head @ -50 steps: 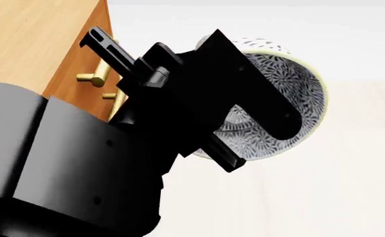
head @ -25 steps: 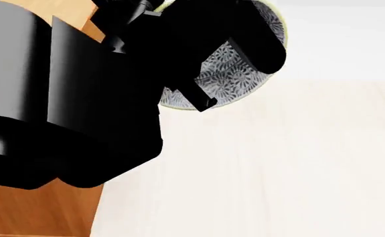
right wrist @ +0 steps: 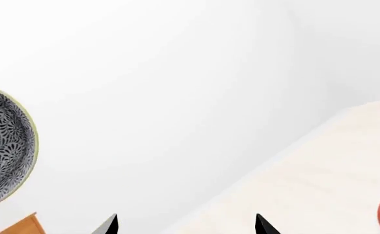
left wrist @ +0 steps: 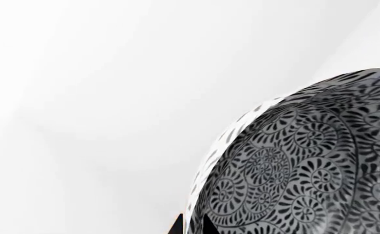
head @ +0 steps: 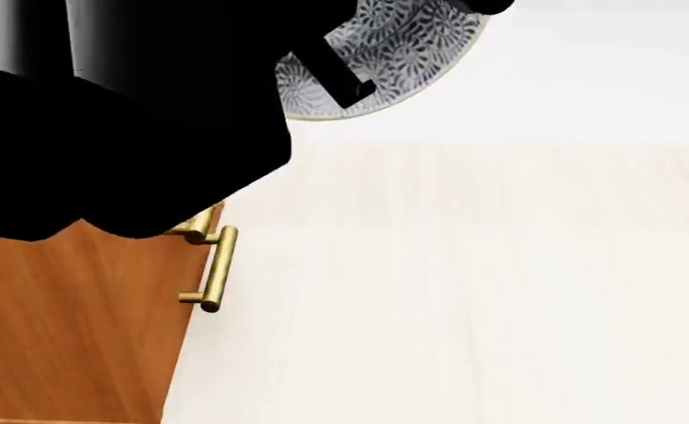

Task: Put the bowl on top of the cabinet.

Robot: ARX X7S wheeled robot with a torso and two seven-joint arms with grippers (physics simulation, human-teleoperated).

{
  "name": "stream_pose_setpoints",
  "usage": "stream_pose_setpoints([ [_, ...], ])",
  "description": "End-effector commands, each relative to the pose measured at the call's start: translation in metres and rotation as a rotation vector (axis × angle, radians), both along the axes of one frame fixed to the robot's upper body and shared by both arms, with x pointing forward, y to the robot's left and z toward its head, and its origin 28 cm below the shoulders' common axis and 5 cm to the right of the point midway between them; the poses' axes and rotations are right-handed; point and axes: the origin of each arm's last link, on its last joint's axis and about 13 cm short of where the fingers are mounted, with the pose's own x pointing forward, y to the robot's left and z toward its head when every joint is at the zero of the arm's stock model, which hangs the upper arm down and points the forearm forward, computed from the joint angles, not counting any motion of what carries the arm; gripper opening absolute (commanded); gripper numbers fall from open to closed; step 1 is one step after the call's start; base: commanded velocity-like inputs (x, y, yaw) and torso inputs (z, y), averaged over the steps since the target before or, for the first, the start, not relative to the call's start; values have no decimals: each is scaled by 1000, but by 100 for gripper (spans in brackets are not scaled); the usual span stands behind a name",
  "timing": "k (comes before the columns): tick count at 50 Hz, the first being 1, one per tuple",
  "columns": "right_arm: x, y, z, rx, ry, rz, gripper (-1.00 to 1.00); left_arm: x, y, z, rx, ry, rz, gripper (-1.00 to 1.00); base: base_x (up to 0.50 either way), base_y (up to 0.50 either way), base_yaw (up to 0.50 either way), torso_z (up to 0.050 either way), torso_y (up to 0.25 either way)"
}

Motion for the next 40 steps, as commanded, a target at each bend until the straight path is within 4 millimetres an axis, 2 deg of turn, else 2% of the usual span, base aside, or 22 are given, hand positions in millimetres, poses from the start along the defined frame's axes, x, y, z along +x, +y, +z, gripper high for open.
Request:
stream_pose_setpoints([
  [1, 0, 1, 0, -18, -8, 13, 100, 5, 9, 34, -136, -56, 71, -100, 0, 0, 0, 0, 0],
  [7, -1, -2, 0, -9, -12, 6, 100, 8, 21, 52, -202, -64, 117, -100, 0, 0, 0, 0, 0],
  [14, -1, -2, 0, -10, -12, 4, 100, 8, 21, 52, -202, -64, 117, -100, 0, 0, 0, 1, 0],
  [15, -2, -1, 0, -12, -13, 7, 100, 6, 27, 66, -251, -73, 147, -100, 0, 0, 0, 0, 0],
  [19, -3, -2, 0, -11, -14, 6, 100, 16, 40, 71, -394, -8, 290, -100, 0, 0, 0, 0, 3],
  [21, -3, -2, 0, -11, -14, 5, 100, 17, 42, 72, -416, 3, 303, -100, 0, 0, 0, 0, 0],
  [23, -3, -2, 1, -11, -15, 4, 100, 19, 48, 78, -518, 37, 324, -100, 0, 0, 0, 0, 0],
  [26, -3, -2, 1, -11, -15, 4, 100, 19, 48, 77, -518, 37, 324, -100, 0, 0, 0, 0, 0],
  [27, -3, -2, 1, -8, -14, 5, 100, 20, 59, 82, -652, 84, 330, -100, 0, 0, 0, 0, 0],
  [30, -3, -2, 1, -9, -15, 5, 100, 19, 61, 81, -665, 89, 329, -100, 0, 0, 0, 0, 0],
  [32, -1, -1, -1, -18, -10, 3, 100, 17, 68, 85, -721, 107, 330, -100, 0, 0, 0, 0, 0],
  [35, -1, -1, -1, -30, -7, -2, 100, 11, 71, 97, -791, 128, 283, -100, 0, 0, 0, 0, 0],
  [40, -3, -4, 0, -15, -12, -11, 100, 5, 71, 113, -804, 115, 278, -100, 0, 0, 0, 0, 2],
])
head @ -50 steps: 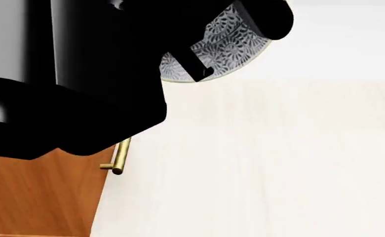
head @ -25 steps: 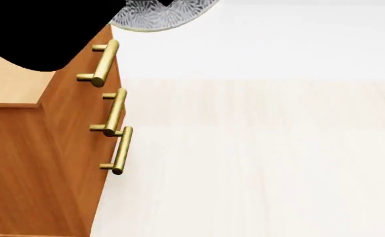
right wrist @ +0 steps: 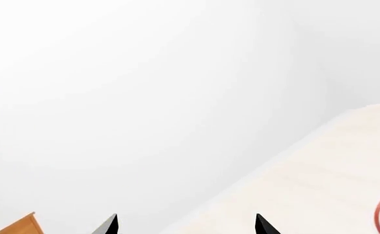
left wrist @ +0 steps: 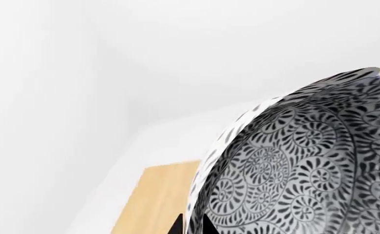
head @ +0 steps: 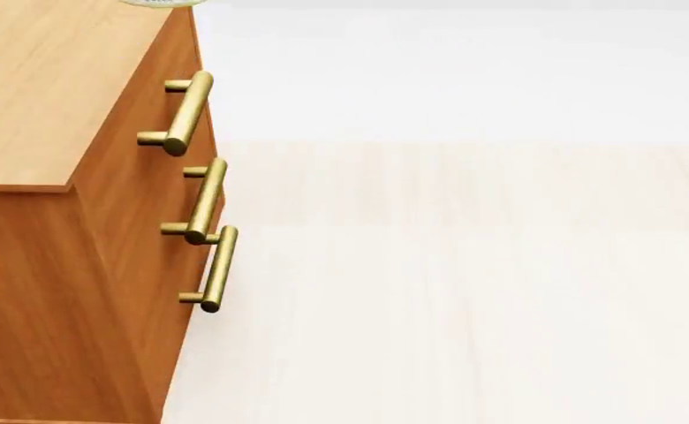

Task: Put the bowl on top of the cabinet.

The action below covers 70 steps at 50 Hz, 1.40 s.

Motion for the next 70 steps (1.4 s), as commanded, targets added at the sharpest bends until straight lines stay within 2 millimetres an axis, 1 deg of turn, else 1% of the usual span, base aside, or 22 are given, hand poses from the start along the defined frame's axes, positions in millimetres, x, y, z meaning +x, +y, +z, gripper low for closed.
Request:
stream_pose_setpoints([
  [1, -2, -3, 0, -4, -11, -6, 100, -7, 11, 31, -194, -25, 8, -100, 0, 0, 0, 0, 0],
  [5, -4, -2, 1, -12, -20, -10, 100, -6, 7, 36, -222, -29, -18, -100, 0, 0, 0, 0, 0],
  [9, -4, -3, 1, -7, -19, -3, 100, -3, 10, 43, -303, -25, -28, -100, 0, 0, 0, 0, 0],
  [10, -5, -3, 1, -8, -21, -3, 100, 1, 14, 42, -372, -17, -40, -100, 0, 0, 0, 0, 0],
  [14, -7, -4, 2, -4, -29, -13, 100, 4, 18, 39, -439, -5, -61, -100, 0, 0, 0, 0, 0],
  [17, -7, -5, 2, -2, -28, -13, 100, 4, 18, 39, -439, -5, -61, -100, 0, 0, 0, 0, 0],
  [18, -6, -4, 1, -7, -24, -6, 100, -4, 25, 43, -613, 34, -115, -100, 0, 0, 0, 0, 0],
  [20, -7, -4, 1, -9, -24, -6, 100, -7, 26, 44, -610, 28, -111, -100, 0, 0, 0, 0, 0],
  [23, -8, -4, 1, -5, -25, -4, 100, -12, 30, 50, -667, 43, -116, -100, 0, 0, 0, 0, 3],
  [31, -9, -4, 2, -4, -29, -1, 100, -12, 34, 58, -741, 60, -146, -100, 0, 0, 0, 0, 0],
  [36, -8, -3, 1, -11, -28, 2, 100, -15, 38, 66, -796, 12, -83, -100, 0, 0, 0, 0, 0],
  [41, -9, -3, 2, -11, -31, -1, 100, -13, 39, 66, -854, -7, -42, -100, 0, 0, 0, 0, 0],
  [42, -9, -4, 2, -6, -32, -3, 100, -4, 39, 61, -872, 11, 10, -100, 0, 0, 0, 10, 0],
  [45, -7, -4, 2, -9, -31, -7, 100, 1, 38, 61, -885, 19, 20, -100, 0, 0, 0, 0, 0],
  [48, -1, -2, 0, -21, -17, -8, 100, 20, 36, 58, -888, 68, 24, -100, 0, 0, 0, 0, 3],
  [54, 5, -2, -2, -23, 1, -26, 100, 39, 43, 54, -905, 103, 98, -100, 0, 0, 0, 0, 0],
  [57, 5, -2, -2, -23, 1, -26, 100, 40, 43, 54, -905, 103, 98, -100, 0, 0, 0, 0, 0],
  [58, 4, -2, -1, -33, -8, -39, 100, 48, 43, 44, -905, 117, 83, -100, 0, 0, 0, 0, 0],
  [61, 3, -2, -1, -39, -13, -44, 100, 50, 42, 38, -892, 138, 61, -100, 0, 0, 0, 0, 0],
  [65, 3, -2, -2, -38, -9, -46, 100, 51, 47, 48, -965, 63, 123, -100, 0, 0, 0, 0, 0],
  [67, 3, -1, -2, -42, -9, -43, 100, 51, 47, 51, -962, 32, 140, -100, 0, 0, 0, 0, 0],
  [70, 4, -1, -3, -46, -3, -40, 100, 53, 48, 49, -960, 37, 147, -100, 0, 0, 0, 0, 3],
])
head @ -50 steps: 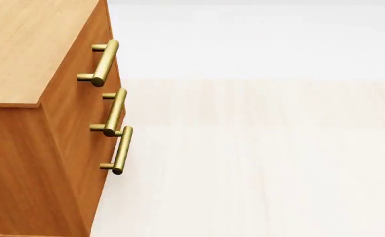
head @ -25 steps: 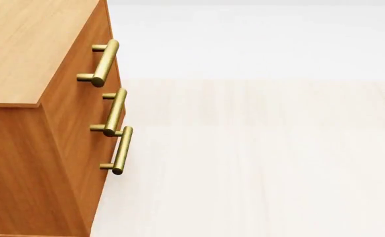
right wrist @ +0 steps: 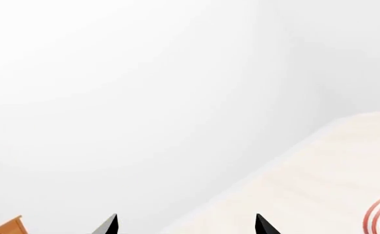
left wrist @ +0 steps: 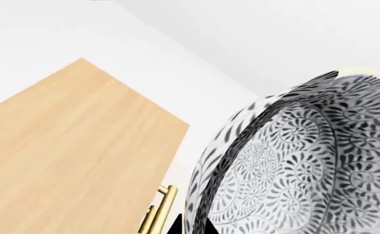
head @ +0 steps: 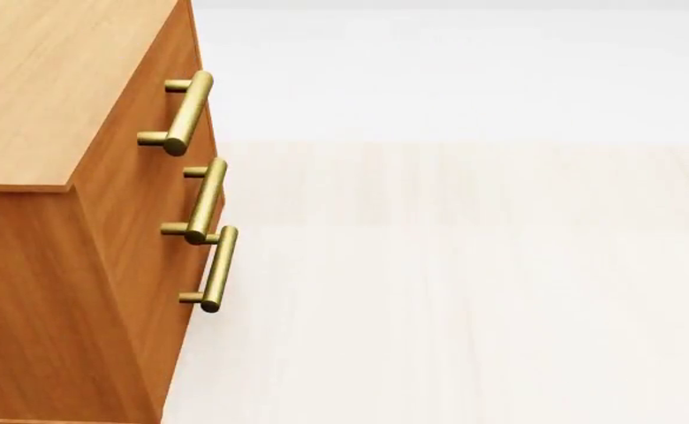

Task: Put the bowl on top of the cabinet.

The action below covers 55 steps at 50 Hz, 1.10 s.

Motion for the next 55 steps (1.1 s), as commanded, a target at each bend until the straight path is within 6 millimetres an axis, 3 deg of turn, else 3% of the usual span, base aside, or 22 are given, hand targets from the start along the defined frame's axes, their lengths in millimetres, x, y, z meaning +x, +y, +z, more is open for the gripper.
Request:
stream_pose_setpoints([
  [1, 2, 1, -1, -20, 0, -1, 100, 13, 7, 0, -90, -41, 99, -100, 0, 0, 0, 0, 0],
  [15, 4, 2, -3, -28, 9, 0, 100, 31, 18, -20, -122, -45, 137, -100, 0, 0, 0, 0, 0],
  [17, 5, 3, -3, -29, 10, -2, 100, 37, 22, -30, -132, -27, 147, -100, 0, 0, 0, 0, 0],
  [42, 8, 5, -4, -34, 19, 2, 100, 41, 41, -48, -151, -18, 200, -100, 0, 0, 0, 0, 0],
  [55, 14, 9, -7, -50, 40, 17, 100, 47, 46, -61, -247, 30, 178, -100, 0, 0, 0, 0, 1],
])
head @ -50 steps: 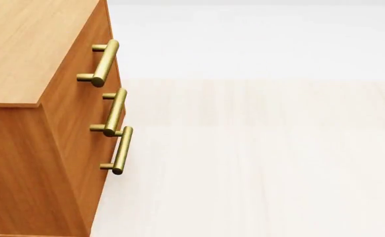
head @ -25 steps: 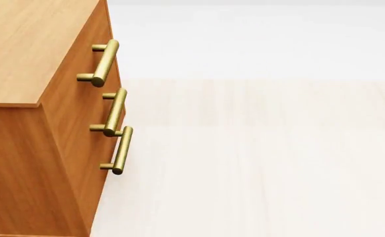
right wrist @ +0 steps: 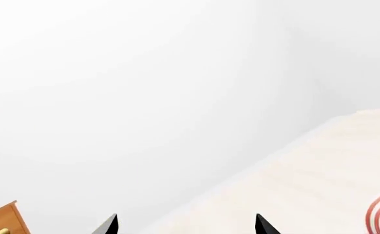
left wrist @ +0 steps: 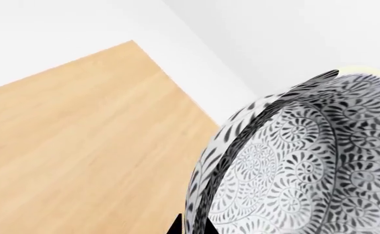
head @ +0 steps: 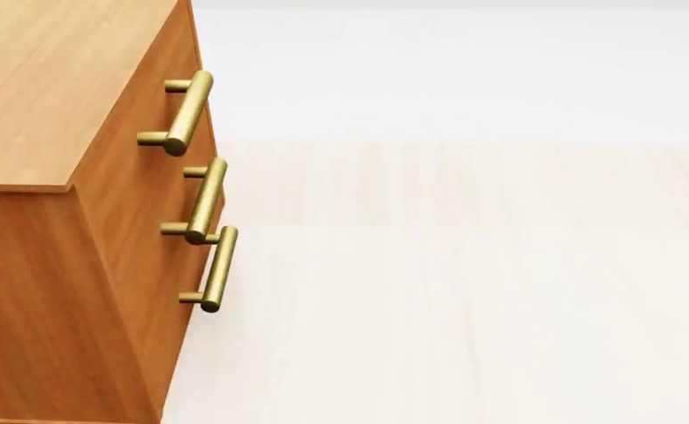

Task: Put the bowl on top of the cabinet.

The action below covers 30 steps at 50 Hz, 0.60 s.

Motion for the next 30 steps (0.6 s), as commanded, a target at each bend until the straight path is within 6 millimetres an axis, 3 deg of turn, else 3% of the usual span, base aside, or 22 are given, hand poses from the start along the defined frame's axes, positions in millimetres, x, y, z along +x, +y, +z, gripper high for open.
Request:
stream_pose_setpoints([
  [1, 4, 3, -2, -22, 4, 12, 100, 6, 6, -7, -89, -4, 15, -100, 0, 0, 0, 0, 0],
  [16, 5, 2, -2, -20, 6, 7, 100, 12, 12, -19, -113, 28, 73, -100, 0, 0, 0, 0, 1],
  [30, 6, 3, -3, -23, 10, 10, 100, 1, 18, -22, -128, 37, 208, -100, 0, 0, 0, 0, 0],
])
